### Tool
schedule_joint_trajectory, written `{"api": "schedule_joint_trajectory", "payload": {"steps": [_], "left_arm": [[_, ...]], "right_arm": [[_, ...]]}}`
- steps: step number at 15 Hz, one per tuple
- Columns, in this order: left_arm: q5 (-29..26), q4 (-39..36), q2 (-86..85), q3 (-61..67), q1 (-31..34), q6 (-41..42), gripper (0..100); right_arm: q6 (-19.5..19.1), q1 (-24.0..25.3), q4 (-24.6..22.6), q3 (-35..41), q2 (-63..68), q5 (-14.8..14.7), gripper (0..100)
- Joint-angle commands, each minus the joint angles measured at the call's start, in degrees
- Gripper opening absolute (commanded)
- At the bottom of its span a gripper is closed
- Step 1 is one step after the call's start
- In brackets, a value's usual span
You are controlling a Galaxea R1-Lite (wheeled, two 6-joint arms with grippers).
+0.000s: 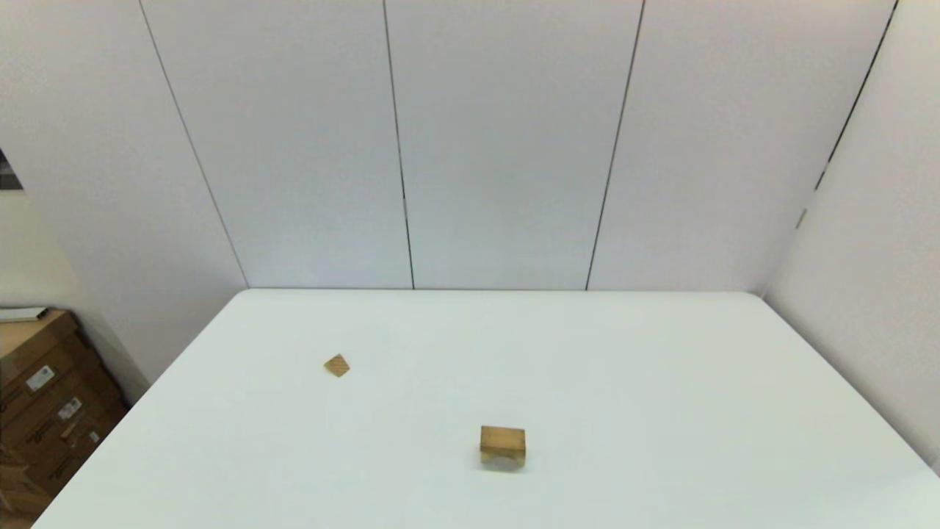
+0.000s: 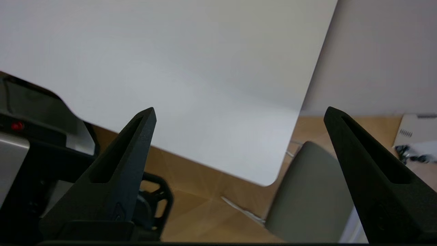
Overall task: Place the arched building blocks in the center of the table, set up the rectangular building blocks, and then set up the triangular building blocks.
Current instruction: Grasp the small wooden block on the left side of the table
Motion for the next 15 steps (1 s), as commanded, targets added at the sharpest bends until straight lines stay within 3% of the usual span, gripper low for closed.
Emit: {"api": "schedule_joint_trajectory", "payload": {"steps": [1,3,6,8,11,13,15], "left_arm": [[0.0,0.0,0.0,0.0,0.0,-0.1,100],[0.0,0.0,0.0,0.0,0.0,-0.1,100],[0.0,0.0,0.0,0.0,0.0,-0.1,100],[0.0,0.0,0.1,0.0,0.0,-0.1,100],[0.0,0.0,0.1,0.0,0.0,-0.1,100],[0.0,0.1,0.1,0.0,0.0,-0.1,100],[0.0,0.0,0.1,0.0,0.0,-0.1,100]], "right_arm": [[2.2,1.4,-8.6,19.0,-23.9,-0.1,100],[6.2,3.6,-14.1,24.8,-30.1,-0.1,100],[9.9,3.1,-26.1,34.8,-34.8,-0.2,100],[13.5,3.1,-36.1,41.5,-34.8,0.0,100],[15.0,3.1,-50.4,52.7,-34.8,1.6,100],[16.8,3.1,-55.0,57.3,-34.9,4.4,100],[18.4,3.1,-55.1,57.2,-34.9,4.7,100]]}}
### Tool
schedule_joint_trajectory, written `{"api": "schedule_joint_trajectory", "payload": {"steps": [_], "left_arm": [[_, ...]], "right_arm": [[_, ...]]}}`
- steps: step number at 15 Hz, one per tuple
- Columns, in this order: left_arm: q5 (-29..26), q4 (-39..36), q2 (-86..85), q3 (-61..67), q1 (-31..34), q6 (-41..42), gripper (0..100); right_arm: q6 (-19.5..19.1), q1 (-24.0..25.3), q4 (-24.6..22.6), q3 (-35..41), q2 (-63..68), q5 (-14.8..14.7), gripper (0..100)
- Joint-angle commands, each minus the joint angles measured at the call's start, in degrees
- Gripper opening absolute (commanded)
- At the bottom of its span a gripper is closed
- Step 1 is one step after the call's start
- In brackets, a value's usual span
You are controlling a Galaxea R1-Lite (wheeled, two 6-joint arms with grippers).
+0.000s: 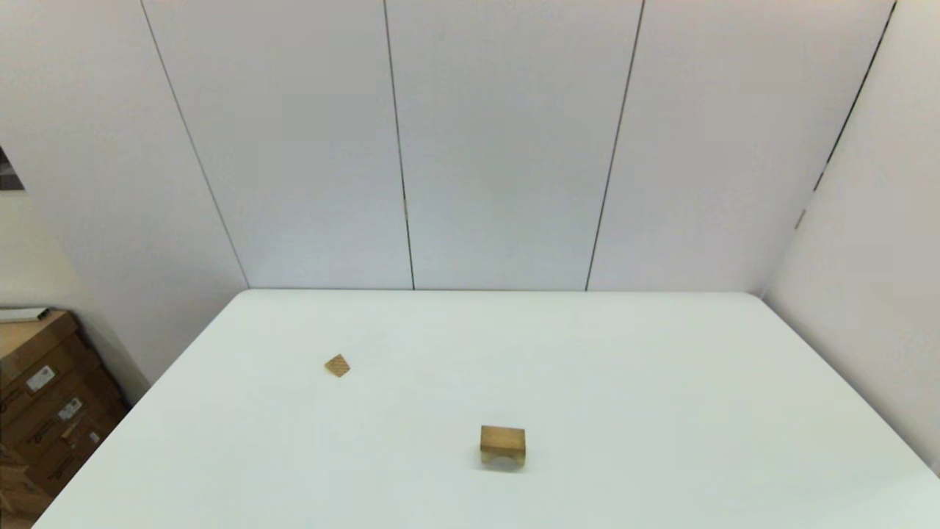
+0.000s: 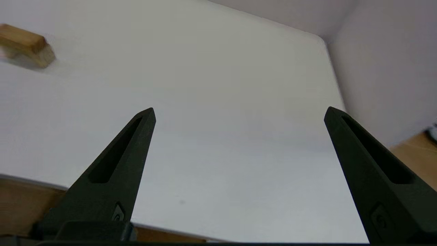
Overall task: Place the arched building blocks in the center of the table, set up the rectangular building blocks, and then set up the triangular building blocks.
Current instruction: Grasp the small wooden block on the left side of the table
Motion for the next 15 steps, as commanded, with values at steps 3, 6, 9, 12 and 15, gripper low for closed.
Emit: {"api": "schedule_joint_trajectory", "payload": {"steps": [3,6,9,12,15], "left_arm": [[0.0,0.0,0.0,0.0,0.0,0.0,100],[0.0,0.0,0.0,0.0,0.0,0.0,100],[0.0,0.0,0.0,0.0,0.0,0.0,100],[0.0,0.0,0.0,0.0,0.0,0.0,100],[0.0,0.0,0.0,0.0,0.0,0.0,100]], "right_arm": [[3.4,0.0,-4.3,3.1,0.1,1.2,100],[3.1,0.0,-2.6,3.1,0.1,1.3,100],[3.1,0.0,-1.5,3.1,0.1,2.9,100],[3.4,0.0,1.5,2.9,0.1,4.2,100],[5.1,-0.8,1.5,3.1,-0.3,4.0,100]]}}
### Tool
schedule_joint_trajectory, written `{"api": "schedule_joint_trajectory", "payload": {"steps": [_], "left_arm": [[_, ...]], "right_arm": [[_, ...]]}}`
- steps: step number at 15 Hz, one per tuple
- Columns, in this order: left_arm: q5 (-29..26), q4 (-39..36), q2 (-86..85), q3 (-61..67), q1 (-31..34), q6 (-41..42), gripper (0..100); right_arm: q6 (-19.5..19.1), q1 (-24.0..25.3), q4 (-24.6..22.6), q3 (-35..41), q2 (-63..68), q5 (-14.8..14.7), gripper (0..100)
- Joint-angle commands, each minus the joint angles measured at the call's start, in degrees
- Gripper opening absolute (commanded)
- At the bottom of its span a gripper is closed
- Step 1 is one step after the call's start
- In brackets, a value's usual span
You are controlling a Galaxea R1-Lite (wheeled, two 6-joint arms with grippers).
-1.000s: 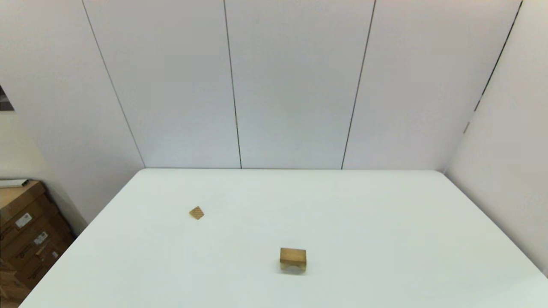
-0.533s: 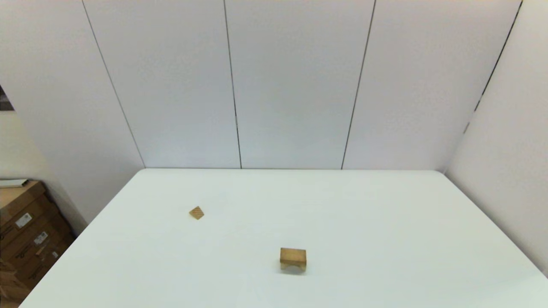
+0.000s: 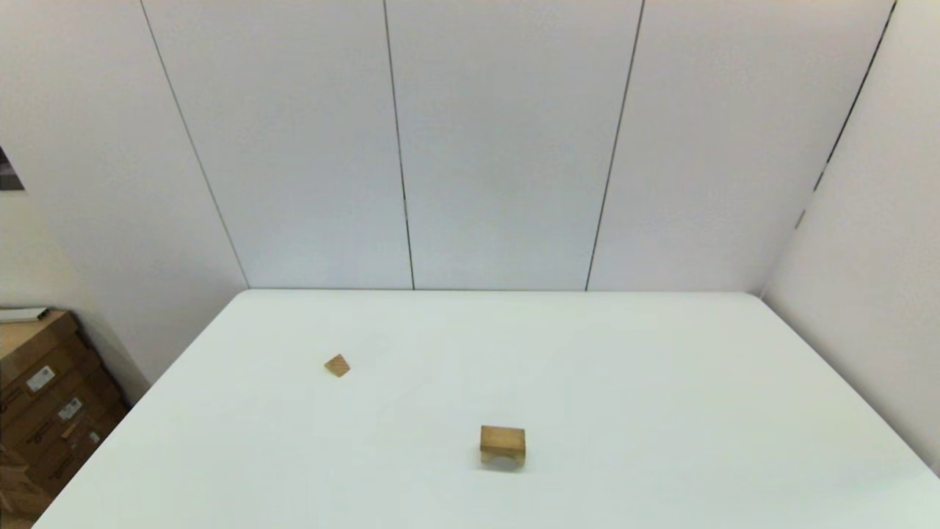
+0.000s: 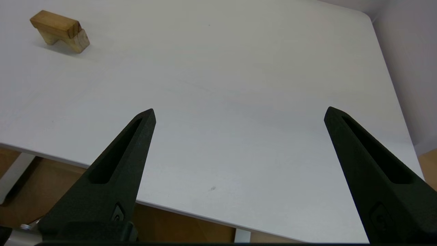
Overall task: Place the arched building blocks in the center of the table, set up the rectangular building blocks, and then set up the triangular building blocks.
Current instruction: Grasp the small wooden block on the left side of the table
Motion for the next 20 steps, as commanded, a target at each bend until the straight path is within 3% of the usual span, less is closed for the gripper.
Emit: {"api": "schedule_joint_trajectory", "payload": {"steps": [1,6,8,10,20], "left_arm": [[0.0,0.0,0.1,0.0,0.0,0.0,100],[0.0,0.0,0.1,0.0,0.0,0.0,100],[0.0,0.0,0.1,0.0,0.0,0.0,100],[0.0,0.0,0.0,0.0,0.0,0.0,100],[0.0,0.0,0.1,0.0,0.0,0.0,100]], "right_arm": [[1.2,-2.0,0.0,0.1,-0.5,0.1,100],[2.4,-3.8,-0.1,0.1,-16.0,-0.2,100],[5.2,-3.8,-0.2,0.1,-15.6,-0.6,100],[9.2,-3.8,-0.4,0.2,-15.6,-3.0,100],[9.3,-3.8,-0.4,0.1,-15.6,-3.1,100]]}}
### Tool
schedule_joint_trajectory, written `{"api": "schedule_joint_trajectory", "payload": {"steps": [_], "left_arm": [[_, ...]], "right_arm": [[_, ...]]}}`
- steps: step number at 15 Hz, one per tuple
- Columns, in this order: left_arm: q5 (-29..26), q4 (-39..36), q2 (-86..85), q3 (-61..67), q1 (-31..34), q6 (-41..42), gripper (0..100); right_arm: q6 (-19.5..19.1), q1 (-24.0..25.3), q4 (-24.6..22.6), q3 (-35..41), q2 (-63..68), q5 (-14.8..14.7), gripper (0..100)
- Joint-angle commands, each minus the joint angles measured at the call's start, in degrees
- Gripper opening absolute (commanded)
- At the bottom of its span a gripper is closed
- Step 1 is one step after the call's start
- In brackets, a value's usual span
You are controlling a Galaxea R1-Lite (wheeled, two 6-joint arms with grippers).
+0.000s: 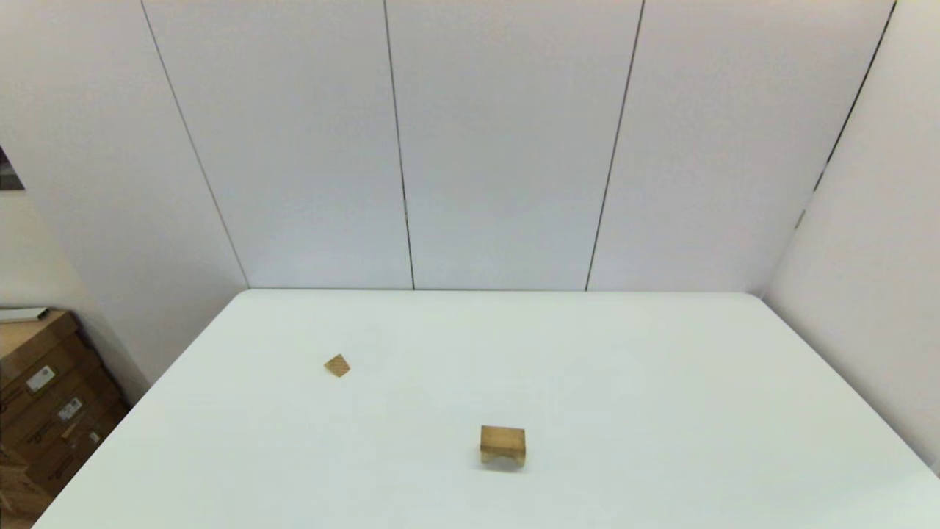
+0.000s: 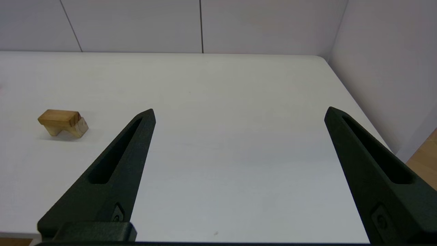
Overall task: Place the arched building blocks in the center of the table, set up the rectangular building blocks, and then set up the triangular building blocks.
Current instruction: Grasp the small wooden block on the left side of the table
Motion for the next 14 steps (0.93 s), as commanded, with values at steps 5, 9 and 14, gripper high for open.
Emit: {"api": "schedule_joint_trajectory", "payload": {"steps": [5,9,14], "left_arm": [[0.0,0.0,0.0,0.0,0.0,0.0,100],[0.0,0.0,0.0,0.0,0.0,0.1,100],[0.1,0.1,0.0,0.0,0.0,1.9,100]], "right_arm": [[0.0,0.0,0.0,0.0,0.0,0.0,100],[0.0,0.0,0.0,0.0,0.0,0.0,100],[0.0,0.0,0.0,0.0,0.0,0.0,100]]}}
